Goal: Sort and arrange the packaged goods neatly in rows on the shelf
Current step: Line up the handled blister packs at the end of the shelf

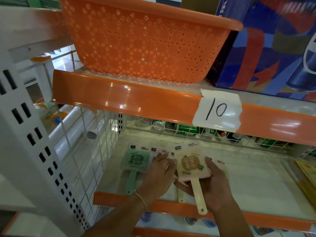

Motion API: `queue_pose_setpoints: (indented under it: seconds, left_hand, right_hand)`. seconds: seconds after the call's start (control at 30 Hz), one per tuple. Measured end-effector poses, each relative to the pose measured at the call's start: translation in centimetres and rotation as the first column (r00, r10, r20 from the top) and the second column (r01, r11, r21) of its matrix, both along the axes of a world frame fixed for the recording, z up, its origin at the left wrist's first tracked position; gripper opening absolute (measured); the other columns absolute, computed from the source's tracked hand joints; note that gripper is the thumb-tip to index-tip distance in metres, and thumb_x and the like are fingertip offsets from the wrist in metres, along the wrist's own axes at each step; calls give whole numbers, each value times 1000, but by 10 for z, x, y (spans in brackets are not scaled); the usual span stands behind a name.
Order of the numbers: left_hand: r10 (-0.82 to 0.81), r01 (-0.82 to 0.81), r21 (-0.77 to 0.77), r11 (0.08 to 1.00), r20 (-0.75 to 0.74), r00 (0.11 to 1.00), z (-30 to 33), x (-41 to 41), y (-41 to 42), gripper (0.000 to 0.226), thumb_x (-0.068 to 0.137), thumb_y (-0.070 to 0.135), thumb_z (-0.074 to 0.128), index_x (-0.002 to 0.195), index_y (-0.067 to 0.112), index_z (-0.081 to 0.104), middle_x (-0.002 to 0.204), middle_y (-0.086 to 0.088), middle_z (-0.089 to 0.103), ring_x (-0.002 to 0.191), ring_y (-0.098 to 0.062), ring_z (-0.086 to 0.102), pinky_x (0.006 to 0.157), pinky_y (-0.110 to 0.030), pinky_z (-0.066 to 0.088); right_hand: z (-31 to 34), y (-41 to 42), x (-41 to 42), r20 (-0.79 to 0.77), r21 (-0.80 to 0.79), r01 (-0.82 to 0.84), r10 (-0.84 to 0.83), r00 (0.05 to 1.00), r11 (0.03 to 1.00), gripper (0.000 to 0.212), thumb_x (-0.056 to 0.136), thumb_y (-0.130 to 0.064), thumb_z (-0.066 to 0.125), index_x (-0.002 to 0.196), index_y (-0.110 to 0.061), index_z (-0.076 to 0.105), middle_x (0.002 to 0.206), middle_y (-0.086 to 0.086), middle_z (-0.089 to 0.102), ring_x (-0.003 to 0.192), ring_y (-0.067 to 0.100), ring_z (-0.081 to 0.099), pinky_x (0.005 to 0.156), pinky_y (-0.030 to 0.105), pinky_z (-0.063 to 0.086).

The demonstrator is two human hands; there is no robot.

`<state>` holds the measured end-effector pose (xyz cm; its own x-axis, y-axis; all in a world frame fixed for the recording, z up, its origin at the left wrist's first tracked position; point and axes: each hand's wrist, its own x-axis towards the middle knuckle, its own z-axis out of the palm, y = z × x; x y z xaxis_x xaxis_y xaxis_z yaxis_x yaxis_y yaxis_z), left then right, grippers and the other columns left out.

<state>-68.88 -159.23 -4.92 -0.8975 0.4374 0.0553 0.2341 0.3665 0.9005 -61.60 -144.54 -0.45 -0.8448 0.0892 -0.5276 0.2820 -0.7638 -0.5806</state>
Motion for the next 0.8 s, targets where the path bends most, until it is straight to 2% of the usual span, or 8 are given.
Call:
queue_pose_setpoints:
  seconds: [0.03, 0.1, 0.17, 0.3, 0.37, 0.47, 0.57, 0.8]
  left_hand:
    - [-25, 22, 56, 998, 59, 998, 4, -2, 0, 33, 99, 38, 44, 112, 19, 67, 135, 8, 50, 135, -10, 37, 113, -28, 30]
    - [-15, -20, 182, 983, 185, 983, 13, -4, 0, 26, 98, 36, 48, 99, 22, 71, 108, 5, 68, 101, -7, 64, 86, -24, 53]
    - [47, -114, 217, 969, 294, 955, 17, -4, -1, 22, 97, 28, 54, 91, 19, 73, 89, 1, 73, 77, -5, 69, 64, -17, 53]
    - [115, -192, 205, 960, 335, 935, 18, -5, -2, 27, 95, 30, 57, 88, 10, 74, 86, -11, 74, 80, -21, 71, 81, -42, 56]
    - [114, -173, 185, 967, 289, 950, 19, -5, -2, 30, 96, 31, 55, 89, 8, 73, 87, -10, 74, 80, -24, 71, 79, -46, 57]
    - [112, -114, 90, 989, 18, 994, 21, -6, -10, 29, 100, 30, 46, 98, 10, 67, 104, -3, 69, 94, -16, 66, 80, -28, 56]
    - [146, -184, -118, 976, -277, 950, 14, -16, -31, 40, 101, 35, 38, 133, 15, 51, 140, 3, 46, 137, -12, 34, 110, -21, 27]
    - [283, -336, -349, 875, -197, 939, -25, -37, -92, 52, 101, 40, 31, 145, 13, 36, 150, -10, 36, 144, -24, 23, 116, -43, 26]
  right_hand:
    - [1, -6, 1, 8, 2, -22, 22, 1000, 1000, 55, 94, -47, 47, 116, 0, 65, 118, 31, 64, 106, 52, 62, 96, 66, 42]
    - [0, -13, 2, 10, 46, -45, 44, 999, 998, 54, 97, -47, 42, 112, -1, 67, 114, 30, 66, 98, 49, 66, 92, 64, 45]
    - [-3, -15, 1, -5, 127, -31, 32, 999, 991, 52, 100, -45, 39, 110, -2, 67, 110, 27, 68, 93, 45, 69, 90, 61, 47]
    - [-11, -14, -2, -36, 439, -16, 35, 999, 898, 33, 100, -26, 47, 110, -2, 67, 101, 19, 72, 83, 28, 68, 80, 44, 53]
    - [-17, -14, -1, -75, 601, -14, 73, 994, 799, 21, 97, -10, 53, 112, -5, 67, 98, 17, 73, 87, 29, 67, 82, 44, 52]
    - [-20, -12, -3, -108, 717, 65, 18, 994, 694, 21, 93, -4, 59, 109, -17, 65, 91, 11, 76, 87, 28, 72, 81, 43, 58]
    - [-35, 0, -10, -104, 775, 146, -104, 989, 615, 19, 92, -9, 63, 104, -23, 66, 86, 6, 76, 81, 23, 73, 74, 40, 59]
    - [-71, 14, -25, 25, 911, 68, -217, 976, 407, 19, 89, -25, 68, 104, -14, 71, 81, 1, 73, 77, 21, 70, 75, 44, 59]
